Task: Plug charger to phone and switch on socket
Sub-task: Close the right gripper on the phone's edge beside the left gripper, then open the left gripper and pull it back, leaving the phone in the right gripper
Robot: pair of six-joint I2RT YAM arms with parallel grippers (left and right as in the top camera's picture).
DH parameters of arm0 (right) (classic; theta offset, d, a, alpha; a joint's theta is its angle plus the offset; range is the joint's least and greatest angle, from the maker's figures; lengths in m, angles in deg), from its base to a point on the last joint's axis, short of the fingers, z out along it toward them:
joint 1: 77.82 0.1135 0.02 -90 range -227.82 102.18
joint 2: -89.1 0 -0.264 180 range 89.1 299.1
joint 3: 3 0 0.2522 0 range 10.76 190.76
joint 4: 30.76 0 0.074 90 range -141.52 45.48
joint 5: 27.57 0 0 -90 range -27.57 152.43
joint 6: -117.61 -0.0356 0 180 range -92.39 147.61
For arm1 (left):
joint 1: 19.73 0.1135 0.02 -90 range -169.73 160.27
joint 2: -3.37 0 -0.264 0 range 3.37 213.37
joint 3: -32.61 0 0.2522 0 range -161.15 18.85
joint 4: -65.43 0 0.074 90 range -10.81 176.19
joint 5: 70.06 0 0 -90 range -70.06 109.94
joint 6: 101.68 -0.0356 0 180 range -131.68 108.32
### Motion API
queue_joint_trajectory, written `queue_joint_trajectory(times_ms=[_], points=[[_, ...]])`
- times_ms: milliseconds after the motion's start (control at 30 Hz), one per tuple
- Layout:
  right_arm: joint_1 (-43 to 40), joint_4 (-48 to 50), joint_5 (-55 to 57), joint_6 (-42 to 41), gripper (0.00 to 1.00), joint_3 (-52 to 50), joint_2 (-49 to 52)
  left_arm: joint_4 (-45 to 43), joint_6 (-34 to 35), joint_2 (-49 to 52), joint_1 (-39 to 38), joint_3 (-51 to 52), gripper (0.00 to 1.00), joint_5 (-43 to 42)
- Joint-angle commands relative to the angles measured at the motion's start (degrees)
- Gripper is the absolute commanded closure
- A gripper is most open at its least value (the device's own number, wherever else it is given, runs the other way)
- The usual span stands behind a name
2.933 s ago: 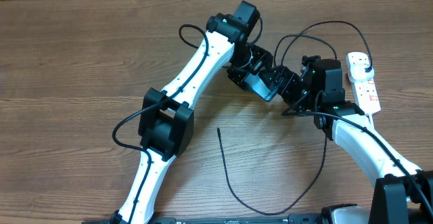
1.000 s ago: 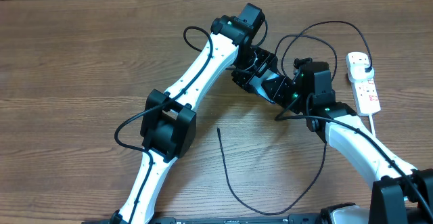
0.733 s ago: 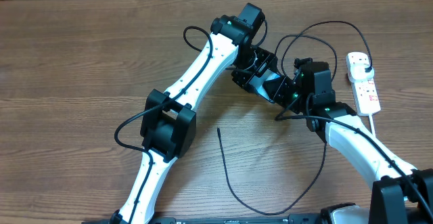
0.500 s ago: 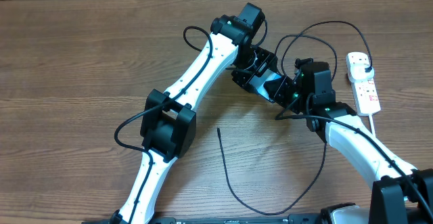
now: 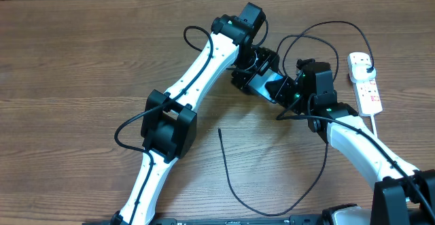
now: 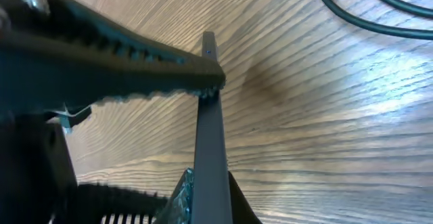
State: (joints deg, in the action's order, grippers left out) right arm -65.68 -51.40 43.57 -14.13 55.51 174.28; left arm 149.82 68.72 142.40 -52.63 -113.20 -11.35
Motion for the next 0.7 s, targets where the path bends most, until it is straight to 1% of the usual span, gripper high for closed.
queue_joint_trajectory(times_ms=[0,167,433,667], points=[[0.1,0.9,-0.1,1.4,0.96,1.4,0.1,0.1,-1.2,-0.1,0.0,-1.9,0.0,-1.5],[0.1,1.3,0.9,1.5,0.96,1.4,0.1,1.2,-1.6,-0.1,0.2,-1.8,0.0,-1.6],[-1.5,2.4,2.4,1.2,0.96,1.4,0.1,2.4,-5.7,-0.1,1.9,-3.2,0.0,-2.9],[-3.3,3.6,2.5,-3.5,0.96,1.4,0.1,7.1,-8.5,-0.1,5.2,-8.8,0.0,-2.6]])
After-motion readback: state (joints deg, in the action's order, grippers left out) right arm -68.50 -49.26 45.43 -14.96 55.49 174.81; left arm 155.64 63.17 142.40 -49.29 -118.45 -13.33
